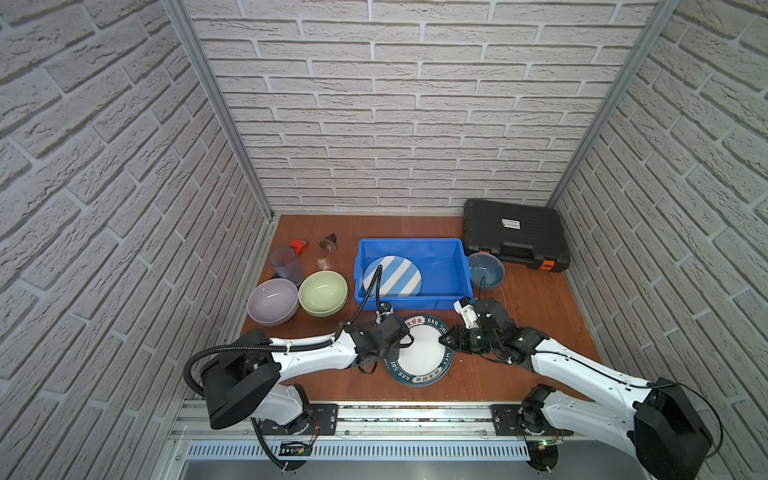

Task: Place the mixed dishes into the plastic bin
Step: 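Lift the green-rimmed plates with both grippers and carry them over the blue bin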

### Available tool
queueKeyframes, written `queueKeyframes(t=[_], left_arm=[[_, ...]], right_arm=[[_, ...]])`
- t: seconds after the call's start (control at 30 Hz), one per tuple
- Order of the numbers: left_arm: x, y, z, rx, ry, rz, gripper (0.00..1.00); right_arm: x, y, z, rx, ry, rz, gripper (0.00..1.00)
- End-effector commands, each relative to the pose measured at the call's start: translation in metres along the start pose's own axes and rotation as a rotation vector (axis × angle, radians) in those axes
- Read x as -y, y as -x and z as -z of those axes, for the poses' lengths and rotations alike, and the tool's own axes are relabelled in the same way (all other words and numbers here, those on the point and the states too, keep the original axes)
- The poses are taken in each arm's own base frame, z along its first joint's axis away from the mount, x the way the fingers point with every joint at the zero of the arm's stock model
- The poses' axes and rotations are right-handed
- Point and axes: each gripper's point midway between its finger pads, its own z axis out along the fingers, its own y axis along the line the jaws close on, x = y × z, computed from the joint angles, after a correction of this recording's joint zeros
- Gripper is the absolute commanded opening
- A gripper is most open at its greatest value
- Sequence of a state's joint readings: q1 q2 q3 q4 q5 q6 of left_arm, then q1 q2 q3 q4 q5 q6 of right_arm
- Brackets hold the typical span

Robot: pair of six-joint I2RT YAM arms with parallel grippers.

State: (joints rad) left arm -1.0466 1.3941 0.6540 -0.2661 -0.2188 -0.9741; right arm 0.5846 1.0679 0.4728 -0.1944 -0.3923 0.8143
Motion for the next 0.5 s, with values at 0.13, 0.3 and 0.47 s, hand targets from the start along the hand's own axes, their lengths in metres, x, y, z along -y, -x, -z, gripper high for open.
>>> queueKeyframes(t=[0.13, 0.3, 0.47], left_arm=[[0.01, 0.001, 0.01, 0.0, -0.049, 0.006, 0.17], [0.007, 0.011, 0.026, 0.035, -0.04, 0.007, 0.21], [0.001, 0.018, 0.041, 0.058, -0.029, 0.012, 0.27]], right_arm=[[-0.021, 0.01, 0.002, 0.008, 0.033, 0.084, 0.12], [-0.018, 0.012, 0.008, 0.003, -0.017, 0.115, 0.08], [-0.022, 0.013, 0.015, 0.0, -0.028, 0.14, 0.06]])
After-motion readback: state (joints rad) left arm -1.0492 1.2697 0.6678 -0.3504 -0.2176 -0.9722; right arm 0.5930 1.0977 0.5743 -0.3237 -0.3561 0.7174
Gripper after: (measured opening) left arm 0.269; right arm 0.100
